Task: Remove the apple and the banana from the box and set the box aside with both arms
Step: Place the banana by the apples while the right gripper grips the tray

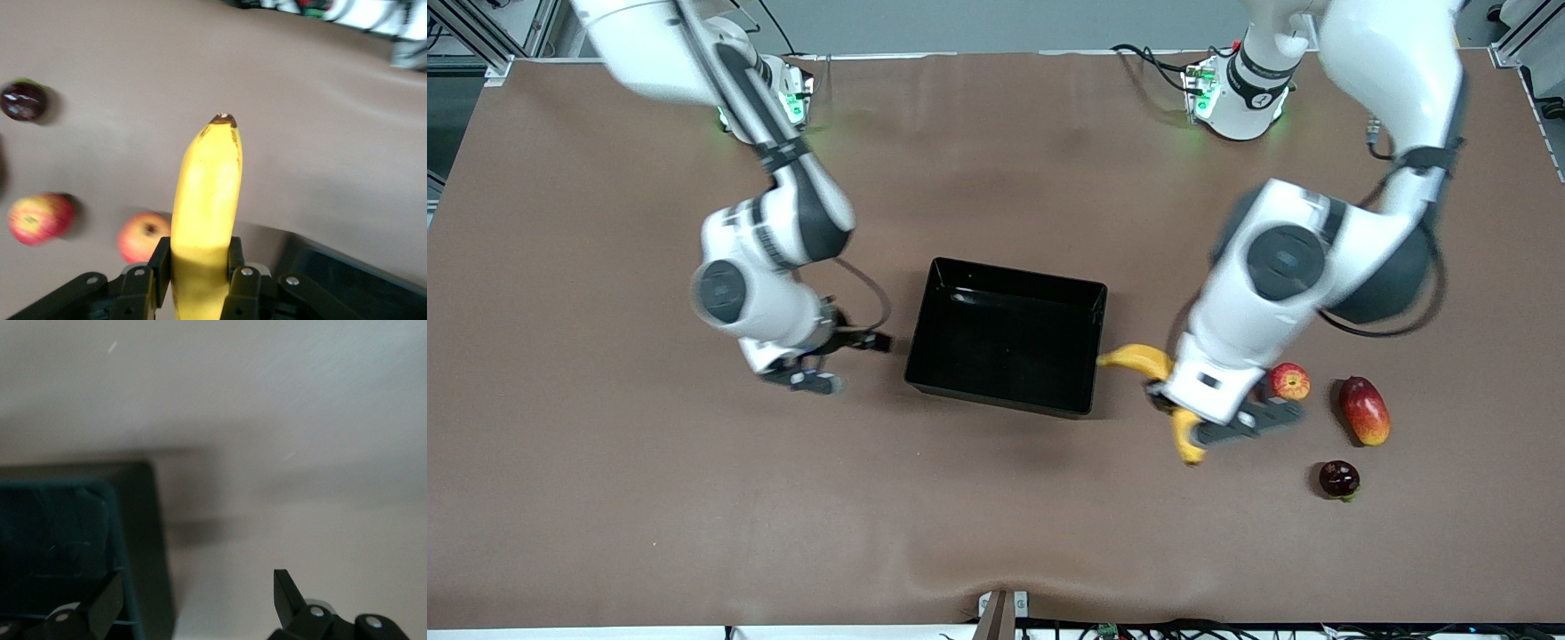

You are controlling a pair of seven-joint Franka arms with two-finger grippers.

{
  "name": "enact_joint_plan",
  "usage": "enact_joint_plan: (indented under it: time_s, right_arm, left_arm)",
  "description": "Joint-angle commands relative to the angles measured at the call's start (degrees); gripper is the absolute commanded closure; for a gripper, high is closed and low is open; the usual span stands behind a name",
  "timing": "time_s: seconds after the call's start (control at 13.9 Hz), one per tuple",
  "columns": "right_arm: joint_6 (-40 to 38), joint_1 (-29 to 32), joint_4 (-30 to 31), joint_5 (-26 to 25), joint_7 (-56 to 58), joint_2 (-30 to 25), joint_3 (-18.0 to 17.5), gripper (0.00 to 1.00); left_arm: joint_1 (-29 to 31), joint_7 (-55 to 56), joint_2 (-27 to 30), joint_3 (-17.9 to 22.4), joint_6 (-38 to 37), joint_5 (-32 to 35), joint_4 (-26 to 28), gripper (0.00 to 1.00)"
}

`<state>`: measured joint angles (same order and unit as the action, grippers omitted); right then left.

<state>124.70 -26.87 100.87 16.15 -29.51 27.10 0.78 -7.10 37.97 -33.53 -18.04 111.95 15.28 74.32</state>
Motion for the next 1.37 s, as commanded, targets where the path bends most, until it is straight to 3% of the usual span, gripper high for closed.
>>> enact_joint_plan:
  time_s: [0.0,0.43,0.51,0.58,1.15,1.3]
  right_arm:
    - [2.11,-3.00,-1.82,-2.78,-4.23,2.26,0.72,0.00]
    - [3.09,-8.81,-1.56,-3.15,-11.09,6.48,0.80,0.01]
    - [3.27,-8.72,-1.55,-3.49,-11.10,6.48,0.72,0.66]
    - [3.36,-8.99,-1.47,-3.59,-11.27,6.48,0.80,1.00]
    - [2.83,-8.38,-1.29,-5.17,-11.97,5.25,0.98,1.00]
    - [2.57,-8.11,-1.20,-5.17,-11.89,2.45,3.60,1.00]
  left_arm:
    - [4.63,-8.23,-2.49,-0.33,0.37,-0.51,0.21,1.00]
    - [9.91,-12.22,-10.40,0.72,7.30,-0.51,0.04,1.00]
    - [10.35,-12.30,-11.19,0.90,7.93,-0.51,0.04,1.00]
    - [11.05,-12.04,-11.98,1.77,8.89,-0.60,0.04,1.00]
    - [12.99,-10.46,-16.82,5.30,15.66,-0.42,0.74,1.00]
    - [13.34,-10.54,-16.48,5.30,15.67,-0.25,3.02,1.00]
